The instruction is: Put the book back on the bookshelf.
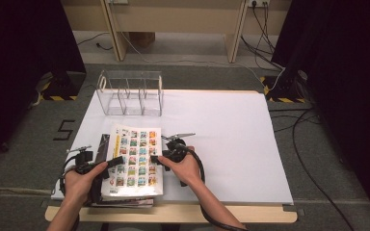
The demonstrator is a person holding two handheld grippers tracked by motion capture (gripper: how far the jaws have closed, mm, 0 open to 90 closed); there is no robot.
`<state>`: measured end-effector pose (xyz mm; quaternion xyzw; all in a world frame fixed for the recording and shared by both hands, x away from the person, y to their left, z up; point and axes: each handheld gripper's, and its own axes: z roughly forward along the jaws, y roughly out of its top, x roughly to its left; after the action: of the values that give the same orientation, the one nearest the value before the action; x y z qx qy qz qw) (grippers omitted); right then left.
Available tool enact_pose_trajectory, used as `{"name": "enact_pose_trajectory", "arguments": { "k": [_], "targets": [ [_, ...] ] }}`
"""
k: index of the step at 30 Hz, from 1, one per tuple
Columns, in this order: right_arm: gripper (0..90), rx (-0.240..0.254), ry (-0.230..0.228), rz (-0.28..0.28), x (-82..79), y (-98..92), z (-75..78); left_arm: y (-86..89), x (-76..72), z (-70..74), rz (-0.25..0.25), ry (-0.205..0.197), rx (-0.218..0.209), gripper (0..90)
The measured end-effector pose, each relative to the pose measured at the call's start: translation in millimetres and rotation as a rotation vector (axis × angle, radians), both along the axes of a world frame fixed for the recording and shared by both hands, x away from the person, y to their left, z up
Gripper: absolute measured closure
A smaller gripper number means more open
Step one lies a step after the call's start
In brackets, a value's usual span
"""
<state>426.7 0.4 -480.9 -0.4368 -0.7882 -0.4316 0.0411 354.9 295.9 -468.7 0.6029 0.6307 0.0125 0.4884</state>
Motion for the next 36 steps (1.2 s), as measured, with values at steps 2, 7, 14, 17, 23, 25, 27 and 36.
{"name": "enact_pose_trajectory", "arguments": {
  "k": [2, 7, 14, 17, 23, 25, 27, 36],
  "targets": [
    [38.9, 0.008, 0.004, 0.004, 1.0, -0.6, -0.7, -7.2, 1.4, -0.2, -0.021, -0.007, 0.063, 56.0],
    [41.0, 0.005, 0.019, 0.026, 10.5, -2.8, 1.2, -5.0, -1.1, 2.4, -0.078, -0.048, 0.146, 64.9],
    [40.1, -0.025, 0.029, 0.019, 42.6, 5.6, 4.3, -1.4, 2.1, 3.8, -0.117, -0.039, 0.152, 69.4],
    [39.6, -0.028, 0.045, 0.012, 51.4, 7.8, 5.0, -0.3, 4.2, 2.9, -0.118, -0.015, 0.154, 69.2],
    [37.3, -0.034, 0.075, -0.002, 72.7, 13.7, 5.6, 1.3, 9.3, 4.5, -0.122, 0.033, 0.153, 68.1],
    [36.9, -0.038, 0.082, -0.006, 78.2, 15.2, 5.9, 2.0, 11.0, 4.3, -0.126, 0.041, 0.152, 67.1],
    [35.9, -0.035, 0.088, -0.012, 83.7, 17.0, 5.5, 2.4, 12.5, 5.5, -0.134, 0.048, 0.161, 66.5],
    [31.5, -0.011, 0.125, -0.016, 100.5, 22.4, 0.6, 7.2, 18.6, 7.5, -0.139, 0.055, 0.184, 65.1]
  ]
}}
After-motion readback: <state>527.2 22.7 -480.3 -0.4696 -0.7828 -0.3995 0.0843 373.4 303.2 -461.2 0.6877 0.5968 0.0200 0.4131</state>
